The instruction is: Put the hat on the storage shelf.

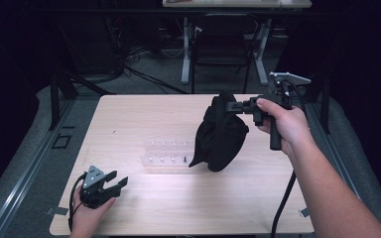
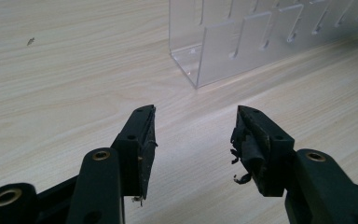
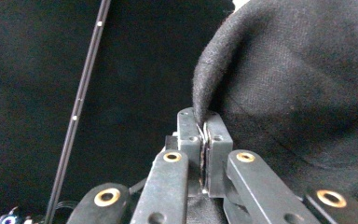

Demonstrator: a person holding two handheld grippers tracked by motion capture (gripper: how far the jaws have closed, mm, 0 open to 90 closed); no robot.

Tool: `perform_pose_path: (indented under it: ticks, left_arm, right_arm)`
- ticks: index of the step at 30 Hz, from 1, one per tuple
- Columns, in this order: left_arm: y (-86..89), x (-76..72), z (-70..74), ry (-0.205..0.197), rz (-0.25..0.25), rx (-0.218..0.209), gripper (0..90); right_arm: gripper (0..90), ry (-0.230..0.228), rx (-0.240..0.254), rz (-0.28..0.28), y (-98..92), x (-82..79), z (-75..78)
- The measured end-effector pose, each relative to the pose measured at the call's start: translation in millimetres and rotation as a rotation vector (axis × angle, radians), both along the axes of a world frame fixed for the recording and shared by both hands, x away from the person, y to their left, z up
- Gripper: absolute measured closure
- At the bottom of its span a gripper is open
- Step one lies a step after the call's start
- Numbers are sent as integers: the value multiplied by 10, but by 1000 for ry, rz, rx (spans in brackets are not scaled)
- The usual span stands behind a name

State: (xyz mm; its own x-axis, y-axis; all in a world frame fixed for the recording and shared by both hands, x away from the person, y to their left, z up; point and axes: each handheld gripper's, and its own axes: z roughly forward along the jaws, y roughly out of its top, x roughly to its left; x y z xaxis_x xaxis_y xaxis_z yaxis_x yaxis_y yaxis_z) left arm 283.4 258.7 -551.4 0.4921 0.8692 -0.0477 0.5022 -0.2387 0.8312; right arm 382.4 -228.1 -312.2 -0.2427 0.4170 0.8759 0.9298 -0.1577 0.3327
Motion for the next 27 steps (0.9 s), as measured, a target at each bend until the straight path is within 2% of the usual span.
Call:
perform_pose_path:
  ticks: [5,7,13,16,21,23,27]
  left_arm:
    - [-5,6,-3,5,-7,8,482]
    - [-16,9,-11,-1,-4,3,481]
    - [-27,10,-12,-1,-9,6,476]
    - [-32,12,-12,-3,-13,9,476]
    - [-28,12,-7,-4,-11,7,476]
    - [-30,10,-9,-4,-11,7,476]
    - [-42,6,-7,-7,-16,13,476]
  right_arm:
    - [886,-11,-16,-4,14,100,-6]
    - [886,-20,-37,-2,37,137,-7]
    - [885,-29,-35,25,143,215,-54]
    - [885,-20,-30,28,185,246,-93]
    - [885,-10,-59,44,223,281,-149]
    - [885,-13,-43,36,229,289,-154]
    - [884,-18,-41,34,236,298,-162]
